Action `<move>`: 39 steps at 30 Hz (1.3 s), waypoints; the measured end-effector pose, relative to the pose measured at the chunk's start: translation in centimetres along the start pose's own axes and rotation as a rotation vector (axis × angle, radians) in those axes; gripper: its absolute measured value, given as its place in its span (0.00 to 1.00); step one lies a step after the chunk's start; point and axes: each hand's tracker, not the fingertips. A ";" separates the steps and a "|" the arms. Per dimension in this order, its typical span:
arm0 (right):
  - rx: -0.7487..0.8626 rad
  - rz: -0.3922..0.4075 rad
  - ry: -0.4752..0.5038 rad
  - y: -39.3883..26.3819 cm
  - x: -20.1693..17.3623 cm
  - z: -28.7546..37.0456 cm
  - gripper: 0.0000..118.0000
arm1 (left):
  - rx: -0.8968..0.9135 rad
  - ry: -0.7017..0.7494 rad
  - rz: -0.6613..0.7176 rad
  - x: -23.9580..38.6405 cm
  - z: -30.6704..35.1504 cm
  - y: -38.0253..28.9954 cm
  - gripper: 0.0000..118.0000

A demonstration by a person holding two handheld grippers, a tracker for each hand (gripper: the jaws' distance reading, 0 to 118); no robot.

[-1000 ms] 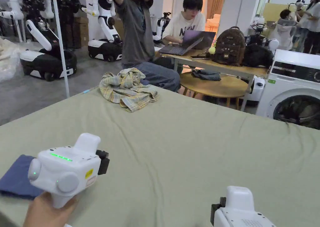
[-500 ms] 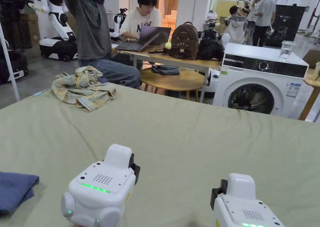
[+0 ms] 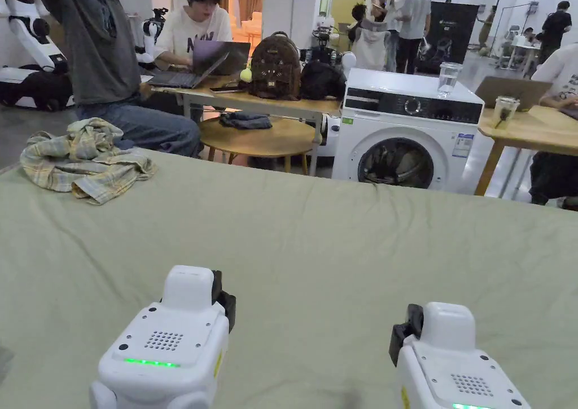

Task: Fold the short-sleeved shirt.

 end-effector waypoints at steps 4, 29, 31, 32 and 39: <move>0.011 -0.010 -0.020 -0.2 0.3 0.3 0.00 | -0.007 -0.005 -0.020 0.5 -0.3 -0.2 0.00; 0.065 0.025 -0.010 0.0 0.2 0.1 0.40 | -0.009 -0.029 -0.001 0.0 -0.3 0.2 0.36; 0.076 0.032 -0.012 0.0 0.2 0.1 0.54 | -0.010 -0.044 0.009 0.1 -0.3 0.3 0.50; 0.084 0.038 -0.018 0.0 0.2 0.2 0.55 | -0.006 -0.043 0.010 0.2 -0.2 0.3 0.52; 0.122 0.008 -0.033 0.1 0.7 0.2 0.76 | 0.031 0.003 0.044 0.0 -0.2 0.2 0.60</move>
